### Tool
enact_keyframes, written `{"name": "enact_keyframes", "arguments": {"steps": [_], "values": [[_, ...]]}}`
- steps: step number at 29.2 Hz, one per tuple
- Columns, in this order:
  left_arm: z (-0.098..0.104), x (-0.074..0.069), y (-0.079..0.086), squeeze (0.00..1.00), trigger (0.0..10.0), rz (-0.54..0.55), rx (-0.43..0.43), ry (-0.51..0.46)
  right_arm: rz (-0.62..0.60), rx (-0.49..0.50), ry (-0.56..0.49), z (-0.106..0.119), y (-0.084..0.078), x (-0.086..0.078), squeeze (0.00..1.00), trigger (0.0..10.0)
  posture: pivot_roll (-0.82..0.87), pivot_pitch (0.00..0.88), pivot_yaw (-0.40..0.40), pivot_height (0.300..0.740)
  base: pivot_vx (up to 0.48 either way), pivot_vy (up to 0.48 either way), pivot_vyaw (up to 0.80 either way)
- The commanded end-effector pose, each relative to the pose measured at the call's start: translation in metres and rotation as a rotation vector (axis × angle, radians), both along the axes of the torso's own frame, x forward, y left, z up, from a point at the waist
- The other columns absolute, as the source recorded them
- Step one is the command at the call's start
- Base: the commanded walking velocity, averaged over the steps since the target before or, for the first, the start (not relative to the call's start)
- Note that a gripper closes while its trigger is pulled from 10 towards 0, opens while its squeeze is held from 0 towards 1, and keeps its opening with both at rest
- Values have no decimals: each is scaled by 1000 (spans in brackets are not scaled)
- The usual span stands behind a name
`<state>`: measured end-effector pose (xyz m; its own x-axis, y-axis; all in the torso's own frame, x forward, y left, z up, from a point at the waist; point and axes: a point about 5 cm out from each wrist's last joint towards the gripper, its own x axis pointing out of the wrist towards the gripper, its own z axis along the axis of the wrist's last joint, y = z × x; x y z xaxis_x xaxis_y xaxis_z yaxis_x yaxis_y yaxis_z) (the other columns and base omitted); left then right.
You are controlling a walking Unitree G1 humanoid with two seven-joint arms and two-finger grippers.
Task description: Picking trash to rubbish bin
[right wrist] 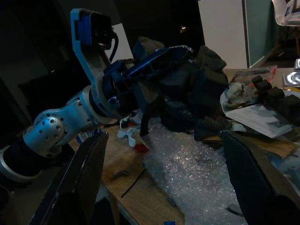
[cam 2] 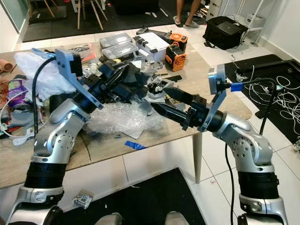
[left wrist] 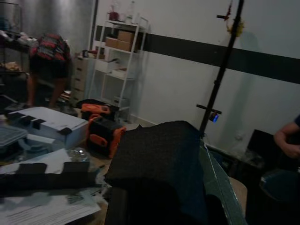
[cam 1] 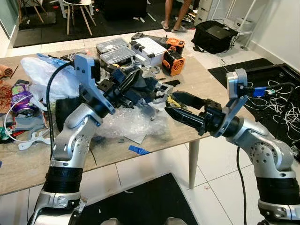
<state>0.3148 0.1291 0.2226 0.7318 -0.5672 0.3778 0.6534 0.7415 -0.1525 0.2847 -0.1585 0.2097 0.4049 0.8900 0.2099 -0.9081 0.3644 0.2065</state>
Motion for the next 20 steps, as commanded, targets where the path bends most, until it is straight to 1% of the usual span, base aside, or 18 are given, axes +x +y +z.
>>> {"name": "enact_keyframes", "arguments": {"steps": [1,5,7,10,13,15,20], "values": [[-5,1,9,0,10000,48,22,22,-3,-33,-12,-1,1,-1,0,10000,-72,0,-24,740,0,0,0],[-13,1,10,0,10000,80,33,55,-16,-39,-5,-4,2,0,0,10000,-68,0,-26,740,0,0,0],[-20,0,9,0,10000,94,39,78,-26,-34,4,-6,3,0,0,10000,-67,0,-25,740,-240,0,0],[-30,-1,3,0,10000,110,46,107,-28,-32,17,-11,8,0,0,10000,-65,0,-28,740,-356,0,0],[-30,-1,3,0,10000,110,46,107,-28,-32,17,-11,8,0,0,10000,-65,0,-28,740,-386,0,0],[-40,-4,-2,0,10000,119,47,138,-24,-39,28,-15,11,-1,0,10000,-64,0,-34,740,-390,0,0],[-43,-4,-4,0,10000,123,51,150,-25,-44,33,-17,12,0,0,10000,-63,0,-33,740,-392,0,0]]}}
